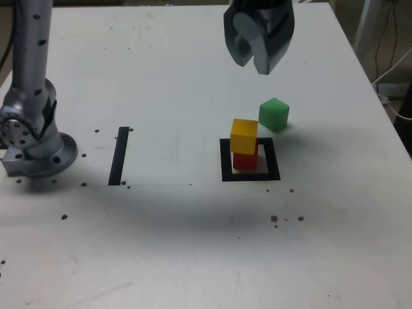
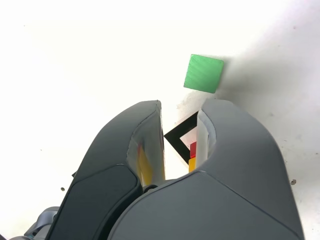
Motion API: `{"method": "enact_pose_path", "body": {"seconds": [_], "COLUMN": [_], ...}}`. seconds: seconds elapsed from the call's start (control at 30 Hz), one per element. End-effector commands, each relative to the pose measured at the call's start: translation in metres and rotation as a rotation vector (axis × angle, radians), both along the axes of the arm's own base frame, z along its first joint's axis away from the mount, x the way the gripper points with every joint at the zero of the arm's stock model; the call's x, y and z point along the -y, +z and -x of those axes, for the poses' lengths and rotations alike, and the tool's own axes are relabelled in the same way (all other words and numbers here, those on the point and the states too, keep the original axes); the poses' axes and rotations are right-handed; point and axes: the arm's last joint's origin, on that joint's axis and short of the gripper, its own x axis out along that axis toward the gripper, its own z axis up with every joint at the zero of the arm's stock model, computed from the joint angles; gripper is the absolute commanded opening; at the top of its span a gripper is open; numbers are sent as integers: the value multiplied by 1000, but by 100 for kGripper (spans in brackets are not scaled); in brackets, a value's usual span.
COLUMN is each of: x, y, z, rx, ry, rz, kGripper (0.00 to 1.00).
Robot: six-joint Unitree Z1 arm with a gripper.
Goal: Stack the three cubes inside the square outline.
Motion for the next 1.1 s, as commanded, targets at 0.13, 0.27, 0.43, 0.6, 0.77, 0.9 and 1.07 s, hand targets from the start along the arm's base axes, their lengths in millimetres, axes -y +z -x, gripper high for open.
{"method": "enact_pose_path", "body": {"seconds": [0.13, 0.27, 0.43, 0.6, 0.77, 0.9, 1.07], "x": [1, 1, 1, -6, -12, -14, -14], "y": [-19, -28, -44, -64, -76, -82, -92], "z": [-11, -18, -27, -34, -36, -37, -42], "rx": [-21, -26, -47, -87, -117, -127, -135], "ry": [-12, -28, -42, -41, -33, -32, -40], "rz": [16, 24, 27, 19, -2, -9, -2], "kGripper": [99, 99, 99, 99, 99, 99, 99]}}
